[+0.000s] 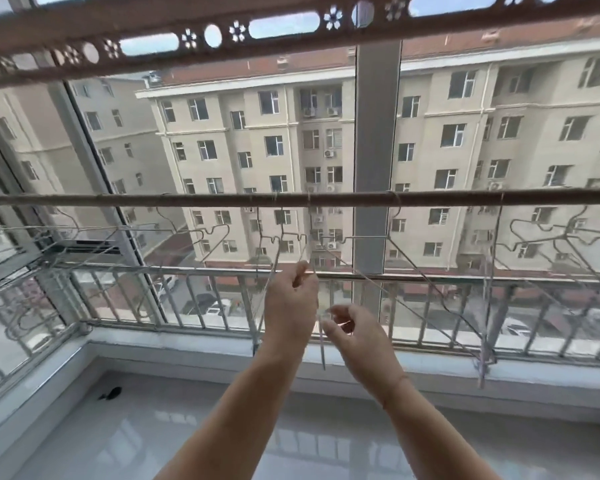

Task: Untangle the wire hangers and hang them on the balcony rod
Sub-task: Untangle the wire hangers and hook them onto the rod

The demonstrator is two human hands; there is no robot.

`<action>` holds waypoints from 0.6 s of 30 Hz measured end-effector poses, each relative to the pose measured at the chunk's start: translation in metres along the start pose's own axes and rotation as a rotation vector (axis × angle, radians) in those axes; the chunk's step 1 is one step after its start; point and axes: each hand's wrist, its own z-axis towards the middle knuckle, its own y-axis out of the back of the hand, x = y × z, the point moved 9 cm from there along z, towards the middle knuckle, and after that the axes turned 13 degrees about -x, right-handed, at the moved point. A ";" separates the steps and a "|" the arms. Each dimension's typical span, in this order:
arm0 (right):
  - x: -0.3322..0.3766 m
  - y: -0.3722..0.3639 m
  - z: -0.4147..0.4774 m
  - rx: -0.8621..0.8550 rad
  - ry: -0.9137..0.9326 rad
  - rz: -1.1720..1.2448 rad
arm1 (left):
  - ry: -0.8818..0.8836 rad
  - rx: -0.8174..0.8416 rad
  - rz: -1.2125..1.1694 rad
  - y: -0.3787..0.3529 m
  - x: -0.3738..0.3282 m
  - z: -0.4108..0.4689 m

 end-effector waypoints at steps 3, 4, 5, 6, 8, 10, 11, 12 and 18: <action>-0.006 -0.010 0.010 0.015 -0.032 -0.011 | 0.079 0.073 0.032 -0.010 0.016 0.009; -0.007 -0.014 0.013 0.021 -0.035 -0.015 | 0.106 0.083 0.041 -0.012 0.021 0.012; -0.007 -0.016 0.017 0.022 -0.036 -0.021 | 0.124 0.088 0.054 -0.014 0.026 0.016; -0.008 -0.017 0.021 0.017 -0.040 -0.026 | 0.144 0.091 0.064 -0.016 0.030 0.019; -0.008 -0.019 0.030 0.007 -0.060 -0.009 | 0.199 0.087 0.050 -0.018 0.038 0.026; -0.009 -0.023 0.037 0.020 -0.078 0.024 | 0.264 0.077 0.025 -0.020 0.045 0.033; -0.010 -0.027 0.040 0.030 -0.085 0.044 | 0.294 0.079 0.003 -0.021 0.049 0.036; -0.010 -0.030 0.041 0.036 -0.092 0.072 | 0.308 0.083 -0.014 -0.022 0.050 0.039; -0.009 -0.046 0.047 0.032 -0.114 0.183 | 0.333 0.082 -0.096 -0.028 0.057 0.056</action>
